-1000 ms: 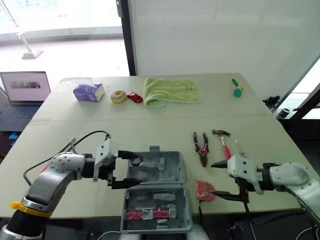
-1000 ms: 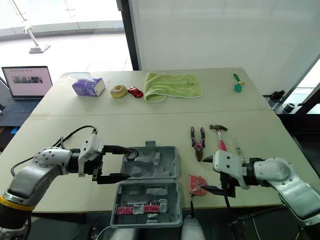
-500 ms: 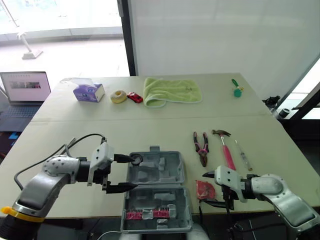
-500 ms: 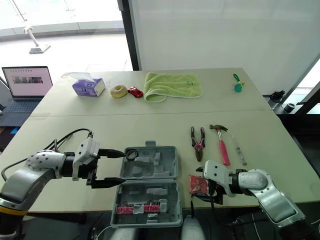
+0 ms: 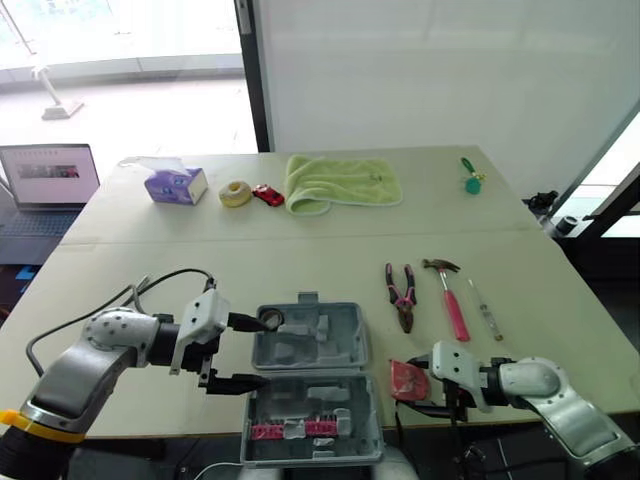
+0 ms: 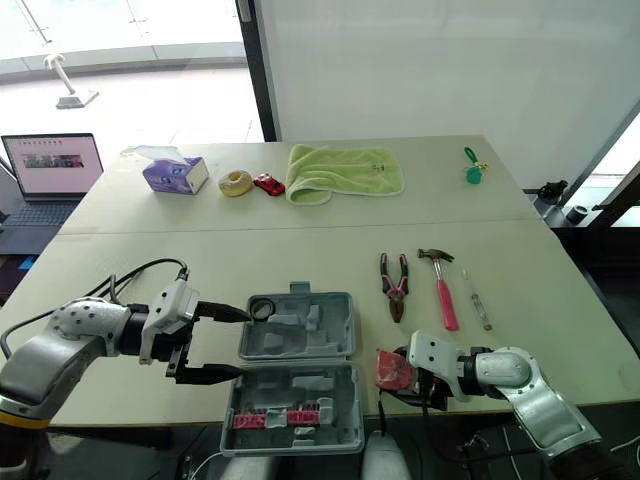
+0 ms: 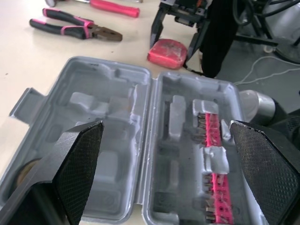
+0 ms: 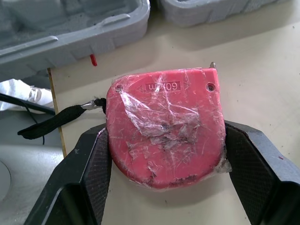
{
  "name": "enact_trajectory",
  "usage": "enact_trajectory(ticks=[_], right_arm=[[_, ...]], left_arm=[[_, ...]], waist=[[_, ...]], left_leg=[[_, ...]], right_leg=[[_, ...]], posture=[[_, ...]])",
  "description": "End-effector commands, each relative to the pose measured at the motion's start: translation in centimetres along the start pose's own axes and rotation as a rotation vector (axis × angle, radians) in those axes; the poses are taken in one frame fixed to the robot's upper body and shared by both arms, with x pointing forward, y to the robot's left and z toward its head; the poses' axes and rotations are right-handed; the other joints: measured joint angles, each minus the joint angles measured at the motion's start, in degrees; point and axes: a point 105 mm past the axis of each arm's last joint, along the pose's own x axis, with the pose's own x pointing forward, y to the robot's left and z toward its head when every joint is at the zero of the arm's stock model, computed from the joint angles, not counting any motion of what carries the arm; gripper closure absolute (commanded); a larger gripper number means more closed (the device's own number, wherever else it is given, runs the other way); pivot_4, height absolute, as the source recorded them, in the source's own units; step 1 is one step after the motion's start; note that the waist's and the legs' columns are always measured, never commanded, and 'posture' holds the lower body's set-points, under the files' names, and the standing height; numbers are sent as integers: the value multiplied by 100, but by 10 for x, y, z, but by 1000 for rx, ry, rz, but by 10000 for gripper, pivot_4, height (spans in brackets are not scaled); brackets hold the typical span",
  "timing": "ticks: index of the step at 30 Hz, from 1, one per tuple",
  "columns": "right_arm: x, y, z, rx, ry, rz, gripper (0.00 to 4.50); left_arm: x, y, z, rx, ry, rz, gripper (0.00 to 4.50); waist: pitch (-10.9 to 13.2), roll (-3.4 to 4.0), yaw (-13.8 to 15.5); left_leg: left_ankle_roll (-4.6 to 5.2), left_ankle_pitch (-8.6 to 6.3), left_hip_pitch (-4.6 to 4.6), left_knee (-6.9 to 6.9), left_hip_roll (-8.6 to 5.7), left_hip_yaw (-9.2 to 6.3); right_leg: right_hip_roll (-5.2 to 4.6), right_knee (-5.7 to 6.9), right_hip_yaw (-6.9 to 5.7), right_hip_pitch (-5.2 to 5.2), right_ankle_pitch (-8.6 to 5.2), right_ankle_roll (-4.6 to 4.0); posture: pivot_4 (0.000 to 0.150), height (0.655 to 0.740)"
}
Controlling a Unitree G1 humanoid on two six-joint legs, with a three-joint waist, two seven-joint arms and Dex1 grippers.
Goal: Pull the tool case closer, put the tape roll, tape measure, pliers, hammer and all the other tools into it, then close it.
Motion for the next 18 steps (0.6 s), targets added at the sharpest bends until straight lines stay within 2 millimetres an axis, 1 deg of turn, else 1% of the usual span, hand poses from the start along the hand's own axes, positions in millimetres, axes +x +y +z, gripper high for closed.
enact_trajectory(ticks=[1, 4, 5, 7, 10, 11, 12, 14, 15, 18], right_arm=[[-2, -3, 11, -18, -48, -14, 15231], [-8, -8, 20, -12, -77, -29, 15231], [-11, -10, 27, -25, -91, -33, 15231], [-16, -18, 34, -9, -79, -59, 15231], [-21, -27, 66, -161, 0, -29, 15231], [-22, -28, 71, -188, 17, -23, 15231], [-22, -36, 89, -214, -2, -53, 15231], [-22, -53, 122, -265, 44, -89, 15231], [-22, -58, 135, -282, 66, -92, 15231], [-18, -67, 149, -254, 183, -42, 15231]], left_arm=[[-2, -4, 6, 35, -8, -24, 0], [-3, -4, 4, 36, -1, -21, 0], [-3, -3, 3, 35, 0, -14, 0], [-5, -2, 1, 36, 1, -1, 0], [-10, 1, -7, 23, 16, 41, 0], [-11, 1, -8, 21, 20, 47, 0], [-11, 1, -11, 15, 20, 60, 0], [-13, 1, -17, 4, 20, 91, 0], [-14, 1, -19, 2, 19, 106, 0], [-16, 1, -22, 3, 16, 136, 0]], waist=[[0, 0, -2], [0, 0, -1], [0, 1, 1], [0, 1, -6], [6, 19, -27], [6, 21, -26], [6, 18, -21], [8, 19, -53], [10, 23, -55], [9, 21, -6]], left_leg=[[0, 0, 0, 0, 0, 0], [0, 0, 0, 0, 0, 0], [0, 0, 0, 0, 0, 0], [0, 0, 0, 0, 1, 0], [0, 0, 1, 1, 2, 2], [0, 0, 1, 1, 2, 7], [0, 0, 1, 1, 3, 8], [0, -1, 0, 0, 11, 6], [0, -1, 0, 0, 12, 10], [0, -1, -3, -1, 20, 8]], right_leg=[[1, 1, 0, 0, 0, 0], [0, 1, 0, 0, 1, 2], [0, 1, 0, 0, 1, 2], [0, 2, 1, 0, 1, 2], [0, 3, 3, -2, 1, 0], [0, 4, 8, -8, 2, -2], [0, 5, 8, -10, 2, -1], [8, 5, 5, -10, 2, -1], [8, 6, 9, -15, 4, -6], [8, 7, 8, -23, 6, -7]], posture=[[1500, 7367], [1500, 7367], [1500, 7367], [1500, 7367], [1500, 7367], [1500, 7367], [1500, 7367], [1500, 7367], [1500, 7367], [1500, 7367]])
